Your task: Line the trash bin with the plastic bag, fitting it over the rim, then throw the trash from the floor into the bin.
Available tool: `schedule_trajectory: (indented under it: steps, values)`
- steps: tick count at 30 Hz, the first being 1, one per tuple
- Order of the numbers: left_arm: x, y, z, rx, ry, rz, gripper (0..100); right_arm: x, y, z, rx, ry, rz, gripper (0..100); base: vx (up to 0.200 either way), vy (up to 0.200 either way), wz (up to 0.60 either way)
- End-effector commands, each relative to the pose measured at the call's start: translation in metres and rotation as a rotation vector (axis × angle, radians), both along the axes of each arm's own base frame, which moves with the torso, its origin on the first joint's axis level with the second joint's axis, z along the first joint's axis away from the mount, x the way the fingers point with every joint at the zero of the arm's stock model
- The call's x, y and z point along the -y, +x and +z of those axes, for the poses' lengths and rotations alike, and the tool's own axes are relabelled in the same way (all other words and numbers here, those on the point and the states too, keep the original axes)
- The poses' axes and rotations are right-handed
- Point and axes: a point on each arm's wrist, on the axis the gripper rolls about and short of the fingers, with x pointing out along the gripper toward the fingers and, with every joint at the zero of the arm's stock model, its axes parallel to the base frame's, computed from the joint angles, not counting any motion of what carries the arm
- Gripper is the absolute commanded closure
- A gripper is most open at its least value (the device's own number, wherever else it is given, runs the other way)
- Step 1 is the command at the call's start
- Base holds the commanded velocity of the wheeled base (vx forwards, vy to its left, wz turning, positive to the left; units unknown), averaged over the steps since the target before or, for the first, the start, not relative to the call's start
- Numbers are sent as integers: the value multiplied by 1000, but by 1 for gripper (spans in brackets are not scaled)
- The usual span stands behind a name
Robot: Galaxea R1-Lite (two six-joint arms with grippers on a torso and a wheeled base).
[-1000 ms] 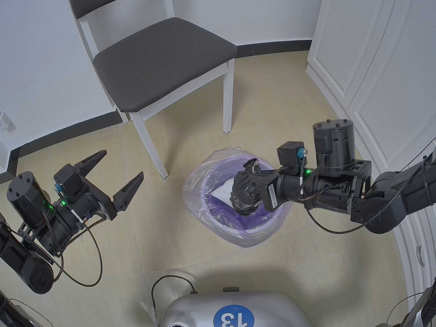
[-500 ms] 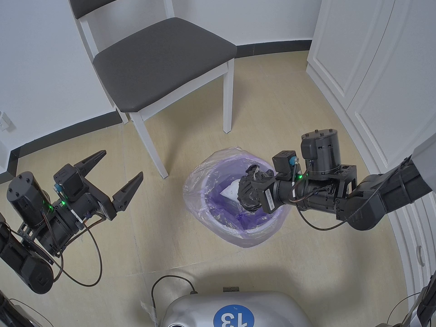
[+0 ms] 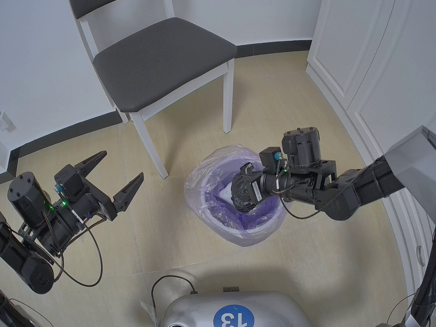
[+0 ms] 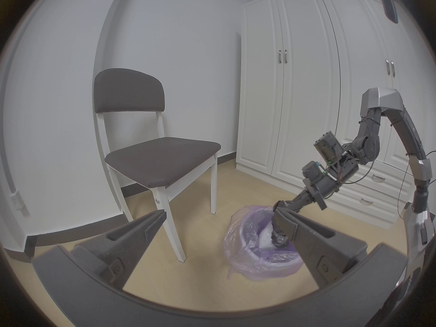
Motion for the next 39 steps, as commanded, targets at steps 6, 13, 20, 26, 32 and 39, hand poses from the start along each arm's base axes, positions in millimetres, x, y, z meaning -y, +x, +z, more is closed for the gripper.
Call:
schedule_trajectory:
  steps: [6, 13, 20, 26, 32, 39]
  values:
    - [3, -1, 0, 11, -2, -14, 0, -7, 31, -16, 1, 2, -32, 100, 0, 0, 0]
    - [3, 0, -2, 3, 0, -14, 0, -1, 25, -24, -35, -24, -36, 100, 0, 0, 0]
    - [3, 0, -3, 6, 17, -12, 0, 6, 16, -40, -90, -78, -29, 100, 0, 0, 0]
    - [3, 1, -4, 3, 24, -10, 0, 0, 32, -44, -66, -61, -36, 100, 0, 0, 0]
    - [3, 1, -4, 3, 24, -10, 0, 0, 42, -61, -83, -72, -46, 100, 0, 0, 0]
    - [4, 2, -5, -1, 26, -11, 0, -1, 43, -68, -91, -81, -46, 100, 0, 0, 0]
